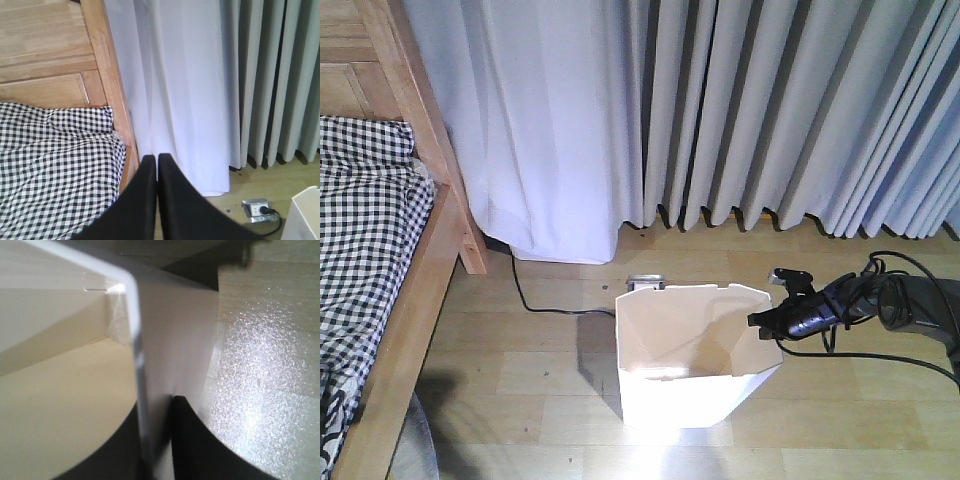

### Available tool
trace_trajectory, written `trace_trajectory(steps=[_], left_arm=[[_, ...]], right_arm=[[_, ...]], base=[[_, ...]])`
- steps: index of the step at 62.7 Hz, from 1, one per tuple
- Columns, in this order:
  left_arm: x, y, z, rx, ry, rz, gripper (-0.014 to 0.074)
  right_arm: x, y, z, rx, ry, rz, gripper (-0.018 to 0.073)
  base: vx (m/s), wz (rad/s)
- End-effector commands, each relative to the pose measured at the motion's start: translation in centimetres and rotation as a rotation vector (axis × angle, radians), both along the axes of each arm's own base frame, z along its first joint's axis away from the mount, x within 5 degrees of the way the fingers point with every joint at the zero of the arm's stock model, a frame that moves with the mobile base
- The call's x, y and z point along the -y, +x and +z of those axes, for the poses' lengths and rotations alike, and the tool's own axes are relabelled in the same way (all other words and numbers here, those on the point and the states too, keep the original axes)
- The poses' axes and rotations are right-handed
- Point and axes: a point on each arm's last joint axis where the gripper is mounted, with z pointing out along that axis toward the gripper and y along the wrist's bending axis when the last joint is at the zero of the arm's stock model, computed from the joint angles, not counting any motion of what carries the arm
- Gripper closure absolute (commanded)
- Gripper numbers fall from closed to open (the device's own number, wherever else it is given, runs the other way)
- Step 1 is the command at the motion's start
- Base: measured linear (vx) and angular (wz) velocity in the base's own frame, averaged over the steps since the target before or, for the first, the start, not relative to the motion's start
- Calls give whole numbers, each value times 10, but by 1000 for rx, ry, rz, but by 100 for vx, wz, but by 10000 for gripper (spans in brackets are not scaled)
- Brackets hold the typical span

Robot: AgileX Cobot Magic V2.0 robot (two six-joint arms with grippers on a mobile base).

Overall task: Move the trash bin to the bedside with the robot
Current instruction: 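Lower the bin with the right gripper onto the floor beside the bed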

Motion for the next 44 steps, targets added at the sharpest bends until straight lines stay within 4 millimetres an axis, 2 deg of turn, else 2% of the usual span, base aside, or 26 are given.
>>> trace_trajectory(steps=[1, 11, 30, 44], left_arm=[[1, 1, -2, 55, -10, -15, 602], [1, 1, -2, 55, -10, -15, 602], [1, 1, -2, 55, -10, -15, 602], [1, 1, -2, 55, -10, -15, 602]], right_arm=[[-8, 21, 30, 12, 136, -32, 535], [-8, 18, 26, 4, 138, -32, 472], [-7, 19, 28, 7, 137, -33, 247], [-3, 22, 33, 17, 124, -20, 129]], base=[[0, 0], [0, 0], [0, 0], [0, 0]])
